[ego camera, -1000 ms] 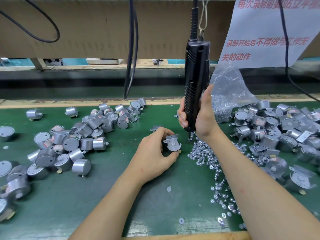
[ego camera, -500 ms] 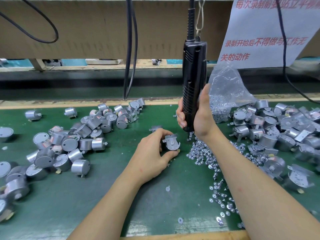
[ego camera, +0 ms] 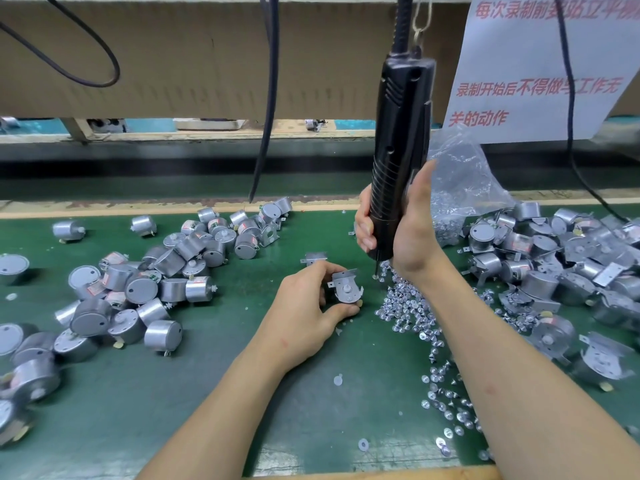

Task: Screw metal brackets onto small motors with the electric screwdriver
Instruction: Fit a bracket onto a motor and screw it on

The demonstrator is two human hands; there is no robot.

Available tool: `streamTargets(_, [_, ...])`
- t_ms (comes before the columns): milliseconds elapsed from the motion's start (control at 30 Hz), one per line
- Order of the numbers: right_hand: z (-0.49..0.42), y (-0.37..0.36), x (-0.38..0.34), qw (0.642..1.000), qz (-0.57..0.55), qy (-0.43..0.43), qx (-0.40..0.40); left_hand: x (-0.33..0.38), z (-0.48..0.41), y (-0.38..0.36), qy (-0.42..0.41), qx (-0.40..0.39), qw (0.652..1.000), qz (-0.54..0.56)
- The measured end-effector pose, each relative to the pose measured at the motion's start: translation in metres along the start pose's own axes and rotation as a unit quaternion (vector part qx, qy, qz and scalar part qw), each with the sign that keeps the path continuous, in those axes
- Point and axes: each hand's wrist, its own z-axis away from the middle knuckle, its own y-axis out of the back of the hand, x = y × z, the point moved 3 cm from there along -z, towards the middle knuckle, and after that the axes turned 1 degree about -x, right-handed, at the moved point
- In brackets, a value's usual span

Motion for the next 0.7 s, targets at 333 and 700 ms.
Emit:
streamTargets(333, [0.001,-0.017,-0.017,0.998,-0.013,0.056,0.001,-0.003,-0.002,-0.001,0.017,-0.001,1.0,0.025])
streamTargets(700, [-0.002,-0.033,-0.005,0.999,-0.005,0.037,0.008,-0.003,-0.002,0.0,0.023,0.009,1.0,0.008])
